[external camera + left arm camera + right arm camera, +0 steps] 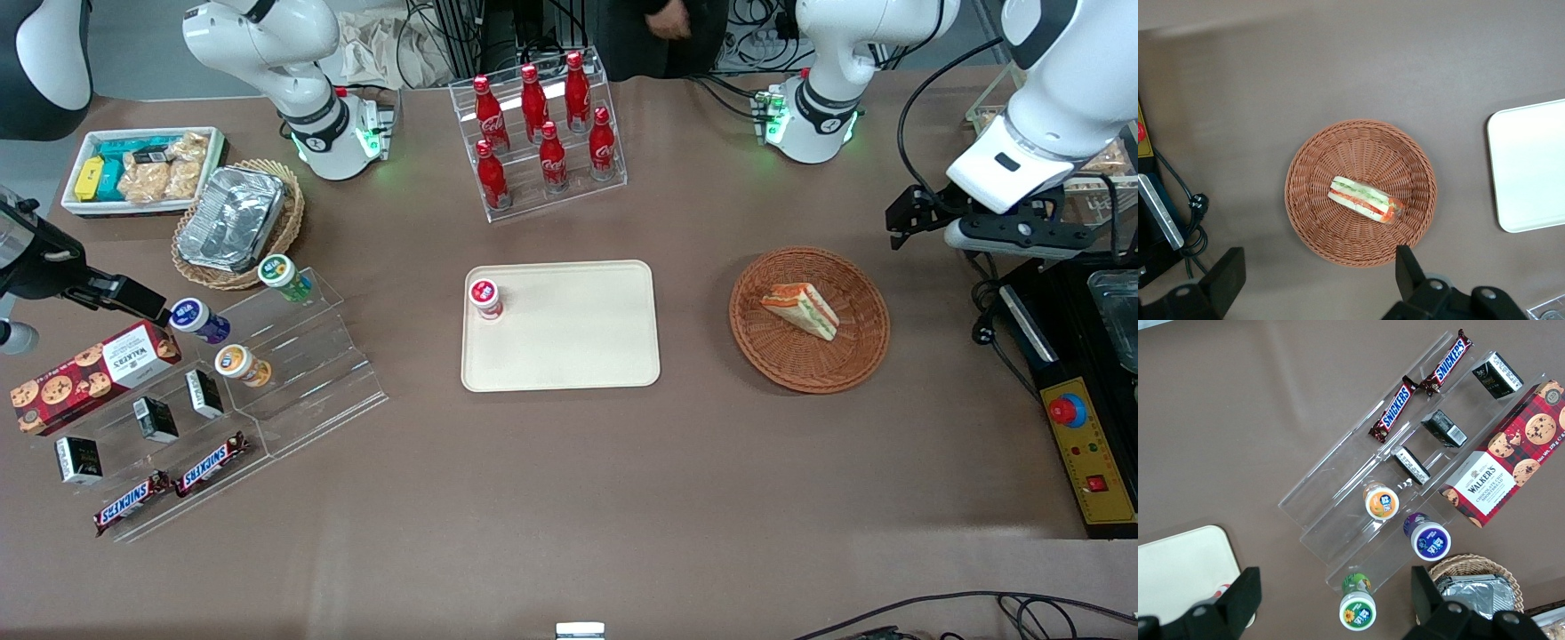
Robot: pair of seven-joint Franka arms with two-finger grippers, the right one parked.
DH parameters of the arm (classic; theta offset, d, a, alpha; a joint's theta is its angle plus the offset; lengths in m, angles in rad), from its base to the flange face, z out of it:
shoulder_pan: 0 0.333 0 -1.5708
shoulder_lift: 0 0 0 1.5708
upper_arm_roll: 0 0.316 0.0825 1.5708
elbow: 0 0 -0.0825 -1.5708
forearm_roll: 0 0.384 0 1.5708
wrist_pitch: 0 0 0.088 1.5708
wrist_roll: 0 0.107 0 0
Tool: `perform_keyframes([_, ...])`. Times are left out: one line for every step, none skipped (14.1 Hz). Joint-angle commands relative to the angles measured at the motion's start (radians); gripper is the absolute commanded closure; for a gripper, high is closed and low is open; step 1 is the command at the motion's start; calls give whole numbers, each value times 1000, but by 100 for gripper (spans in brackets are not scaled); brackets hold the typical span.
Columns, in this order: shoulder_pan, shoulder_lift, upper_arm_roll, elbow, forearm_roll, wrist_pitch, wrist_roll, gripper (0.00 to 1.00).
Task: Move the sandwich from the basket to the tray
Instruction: 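Move the left gripper from rest toward the wicker basket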
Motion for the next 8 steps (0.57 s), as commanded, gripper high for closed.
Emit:
perform_keyframes([-12,-8,8,17,15,-44,-14,0])
perform_keyframes([-12,-10,8,18,13,-61,-14,0])
perform_keyframes([-12,-10,8,20,11,-62,-16,0])
perform_keyframes([-12,-8,8,20,13,-64,-17,0])
perform_keyframes([-13,-8,8,17,16,-65,-22,0])
perform_keyframes([-13,-10,7,14,16,-67,-32,0])
perform_keyframes([-13,-13,7,8,16,-69,-36,0])
perform_keyframes([-12,-13,8,6,16,-84,-37,0])
